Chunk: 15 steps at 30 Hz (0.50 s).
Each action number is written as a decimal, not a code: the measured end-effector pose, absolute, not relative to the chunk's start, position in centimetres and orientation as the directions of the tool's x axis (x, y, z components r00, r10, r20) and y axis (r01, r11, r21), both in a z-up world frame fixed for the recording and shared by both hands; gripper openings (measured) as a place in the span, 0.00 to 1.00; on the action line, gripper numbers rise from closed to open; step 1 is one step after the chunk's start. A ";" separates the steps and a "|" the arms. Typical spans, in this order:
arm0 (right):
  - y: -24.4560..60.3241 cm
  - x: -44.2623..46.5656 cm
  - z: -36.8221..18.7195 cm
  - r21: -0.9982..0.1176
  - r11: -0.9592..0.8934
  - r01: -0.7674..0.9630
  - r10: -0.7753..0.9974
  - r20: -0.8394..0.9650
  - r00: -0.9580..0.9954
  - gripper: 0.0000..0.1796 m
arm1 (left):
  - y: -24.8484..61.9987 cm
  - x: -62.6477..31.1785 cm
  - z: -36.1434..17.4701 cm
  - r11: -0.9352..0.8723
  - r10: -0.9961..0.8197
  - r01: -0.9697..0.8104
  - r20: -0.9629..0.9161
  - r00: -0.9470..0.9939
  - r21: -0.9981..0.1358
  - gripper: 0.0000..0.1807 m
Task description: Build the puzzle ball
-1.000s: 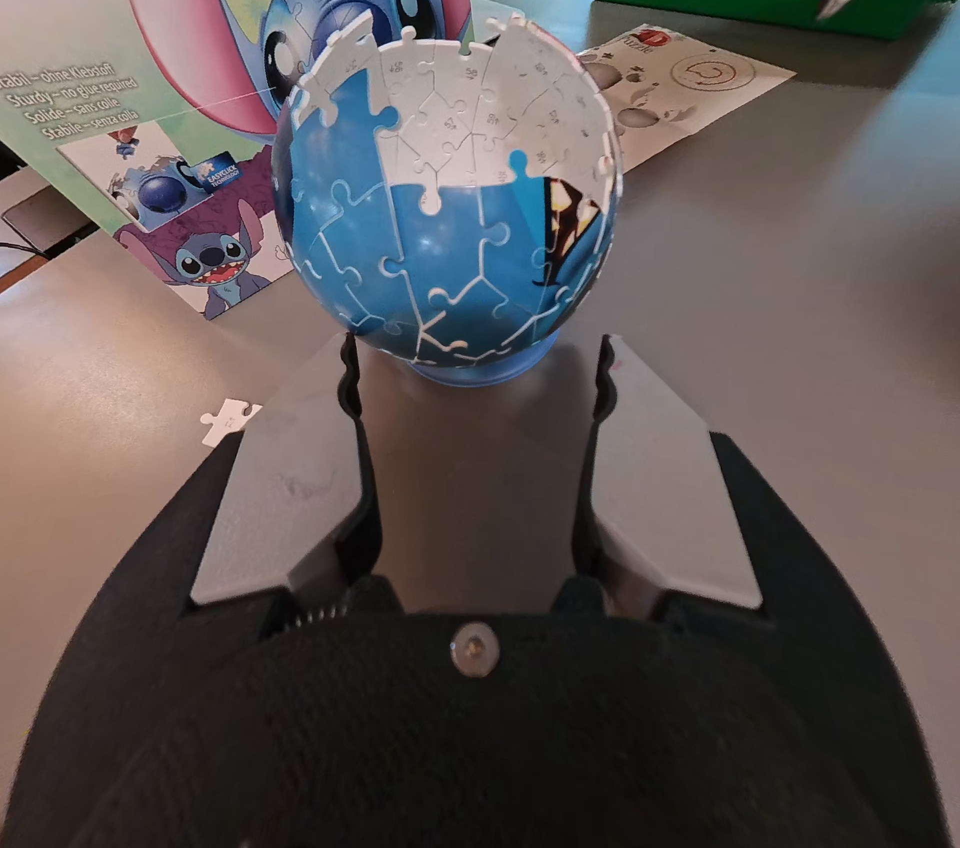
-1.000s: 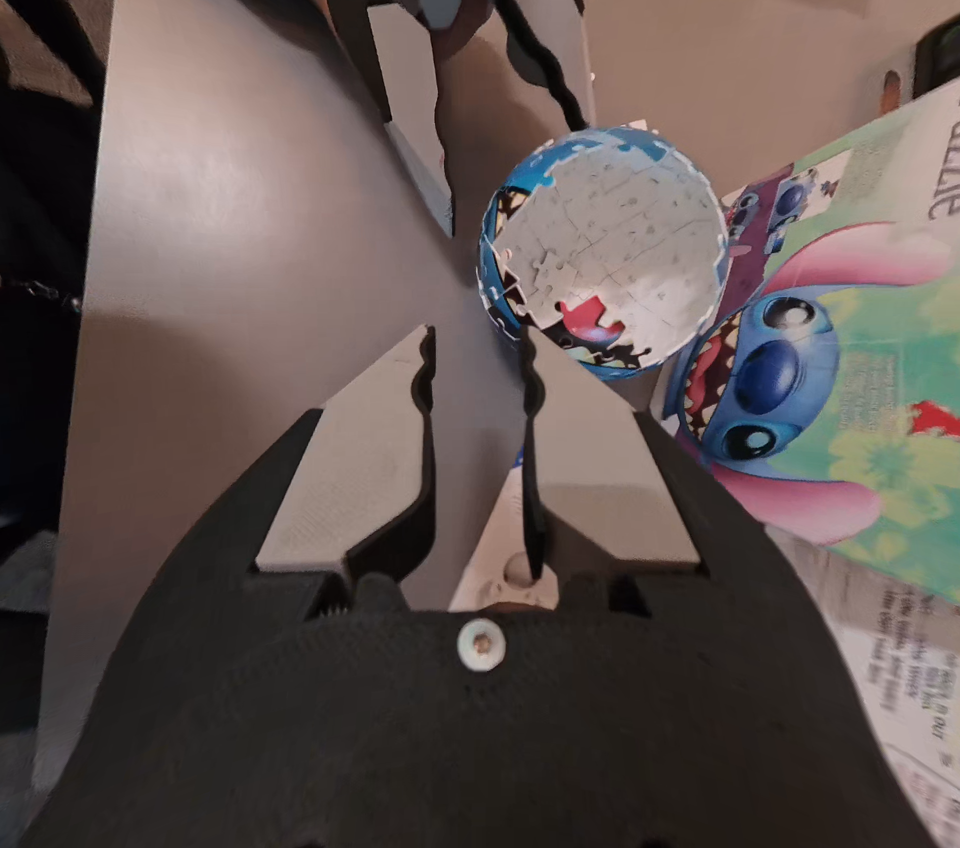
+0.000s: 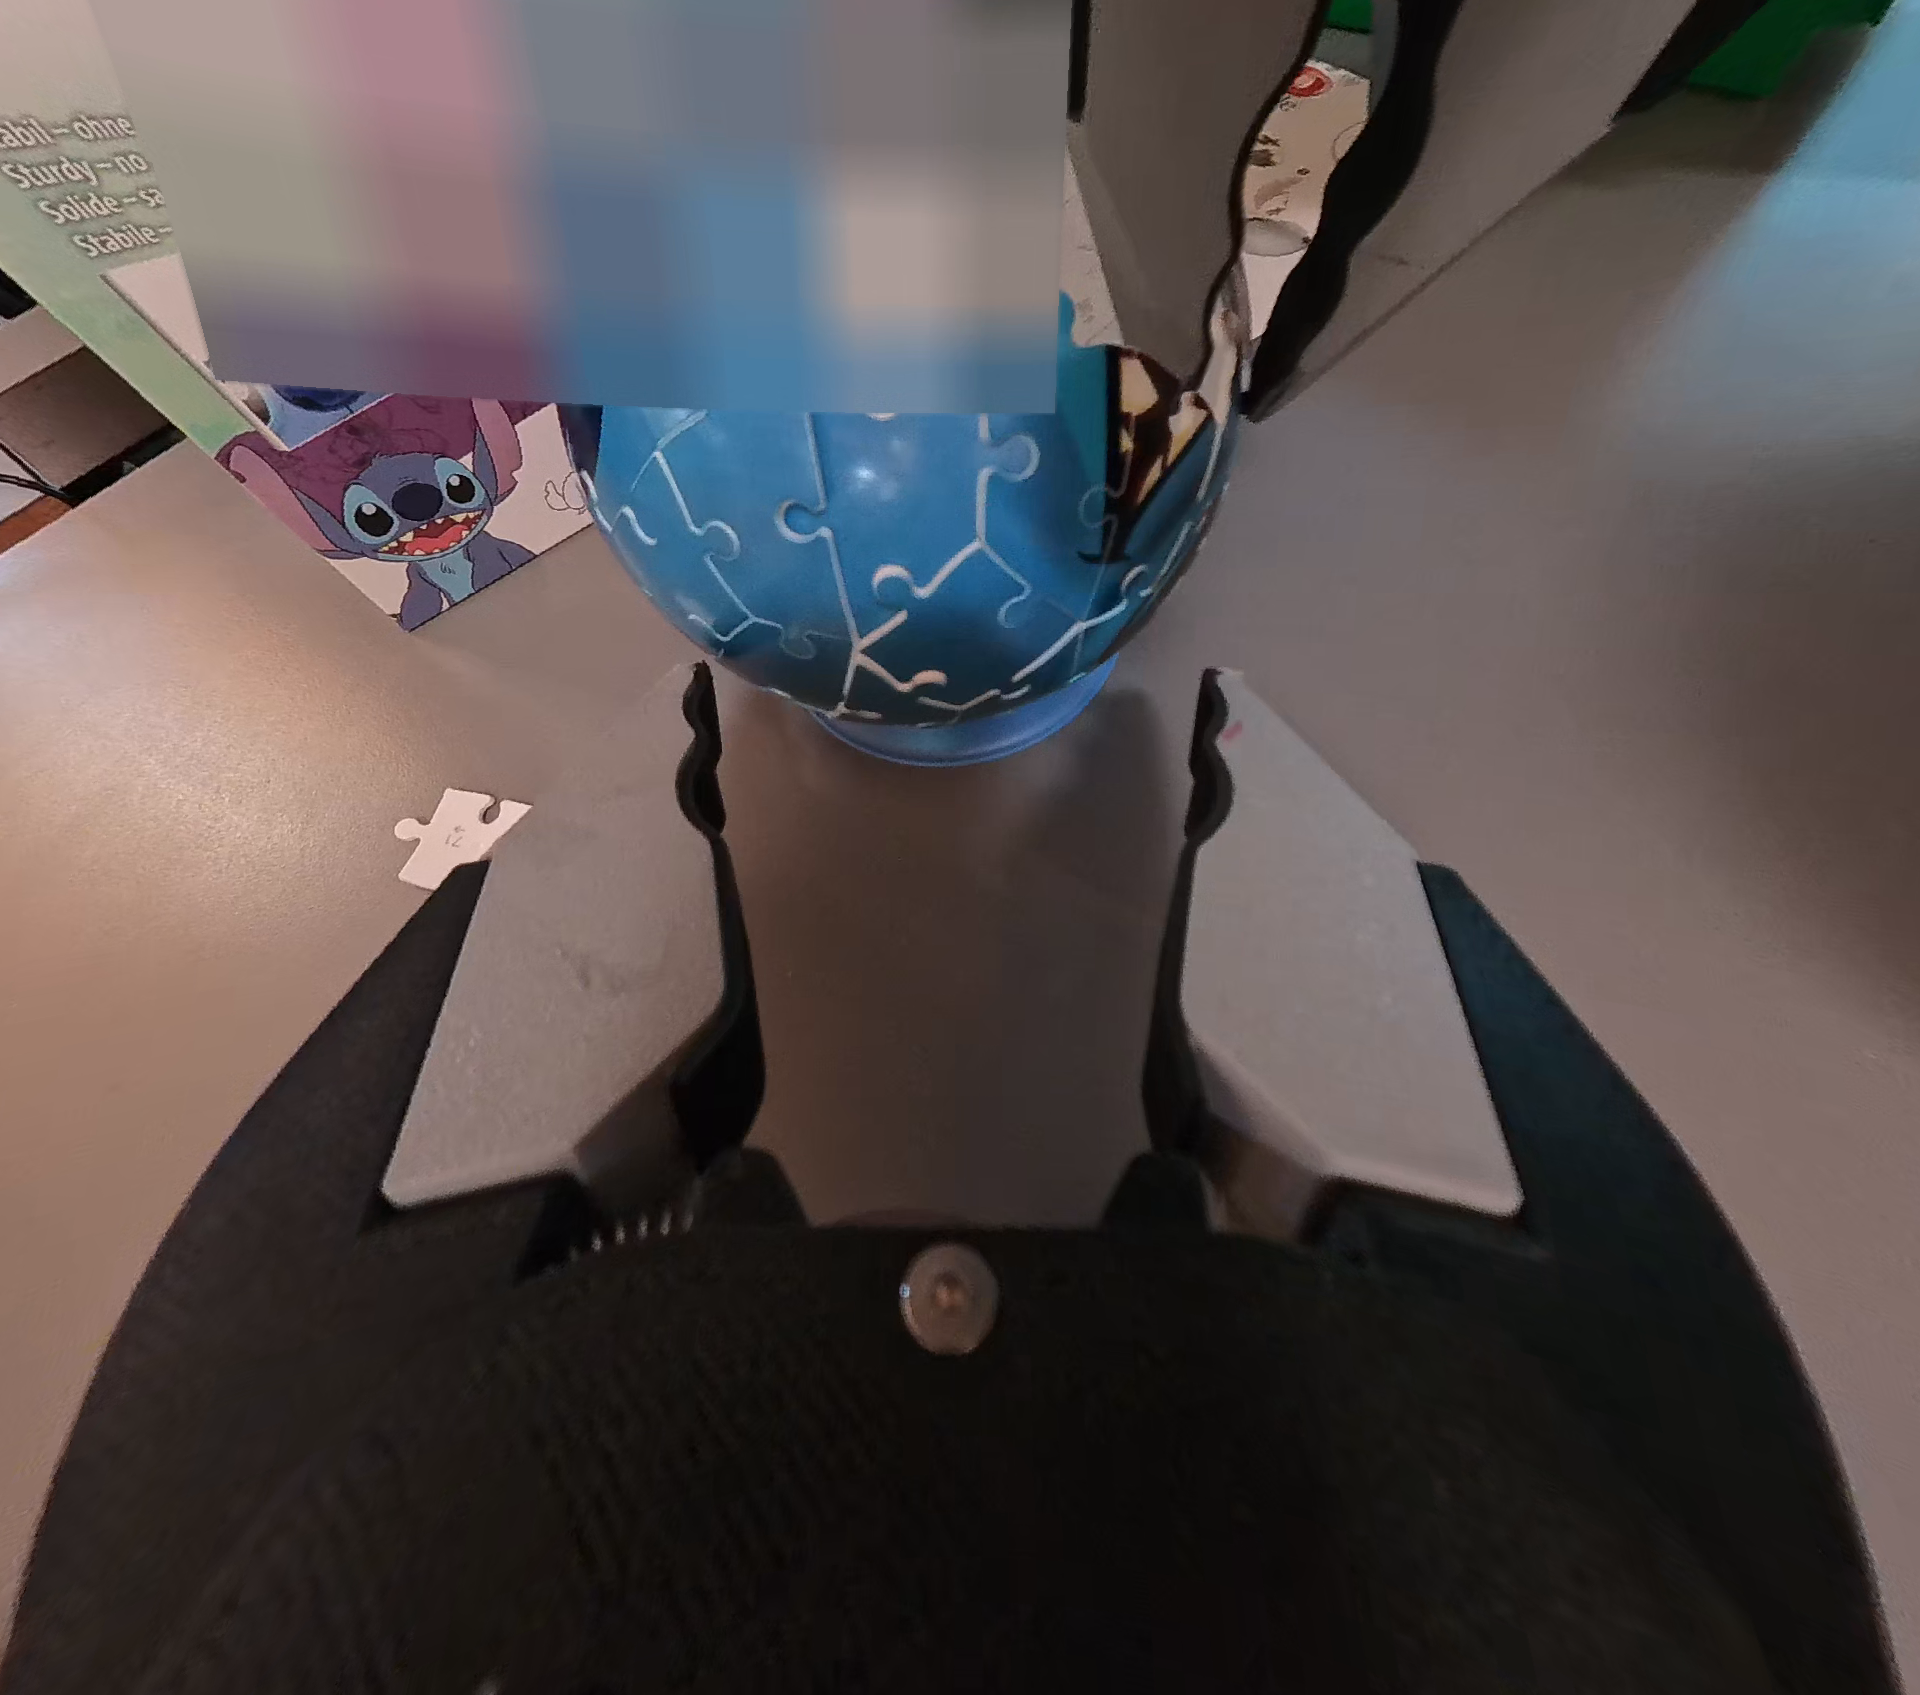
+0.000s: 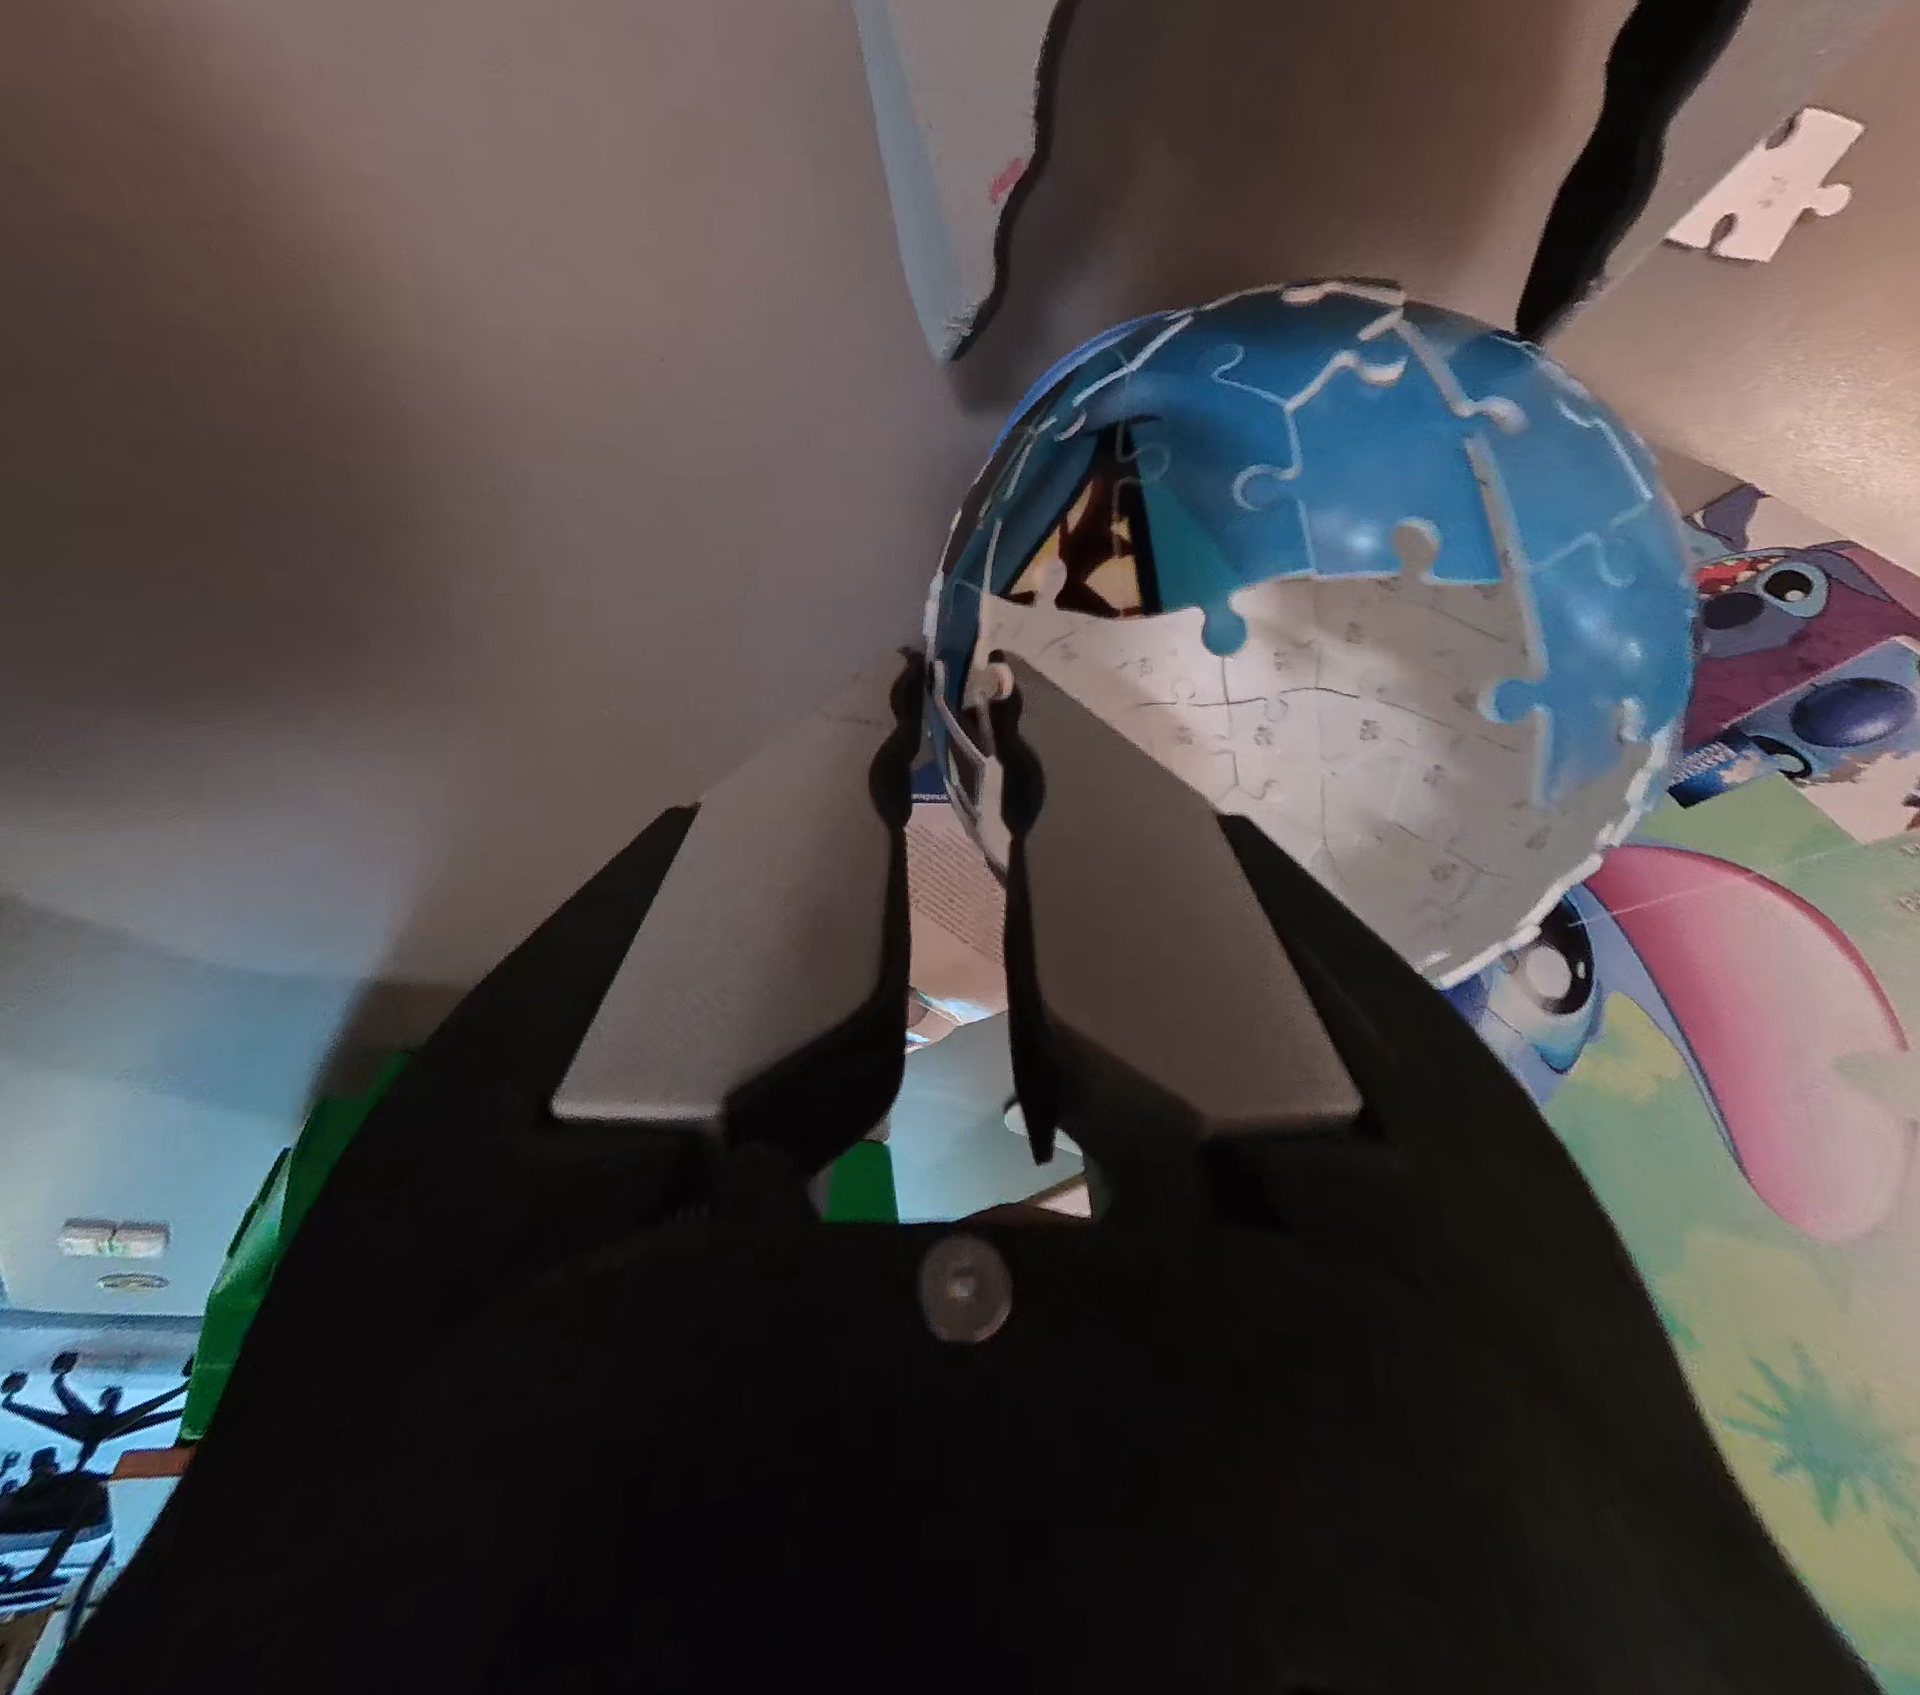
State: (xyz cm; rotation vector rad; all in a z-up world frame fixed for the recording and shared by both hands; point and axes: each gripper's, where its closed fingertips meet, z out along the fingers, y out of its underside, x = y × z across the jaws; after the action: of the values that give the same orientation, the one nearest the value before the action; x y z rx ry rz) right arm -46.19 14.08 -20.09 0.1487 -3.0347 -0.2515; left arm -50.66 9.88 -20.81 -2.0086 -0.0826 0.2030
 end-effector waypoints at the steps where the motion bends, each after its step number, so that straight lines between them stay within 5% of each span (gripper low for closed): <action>1: 14.1 -46.1 -20.1 0.169 0.981 -0.091 -0.105 0.079 -0.991 0.05 | 9.9 -50.7 -20.8 -0.433 0.148 -0.031 -0.105 0.983 -0.901 0.50; 15: 14.0 -45.5 -20.4 0.175 0.981 -0.083 -0.083 -0.009 -0.997 0.00 | 9.9 -50.7 -20.9 -0.435 0.148 -0.030 -0.104 0.984 -0.900 0.50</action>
State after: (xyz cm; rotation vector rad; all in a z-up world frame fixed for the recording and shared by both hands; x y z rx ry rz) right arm -45.45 14.03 -20.35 0.1306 -3.1282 -0.2757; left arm -50.68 9.91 -20.88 -2.0119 -0.0837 0.1995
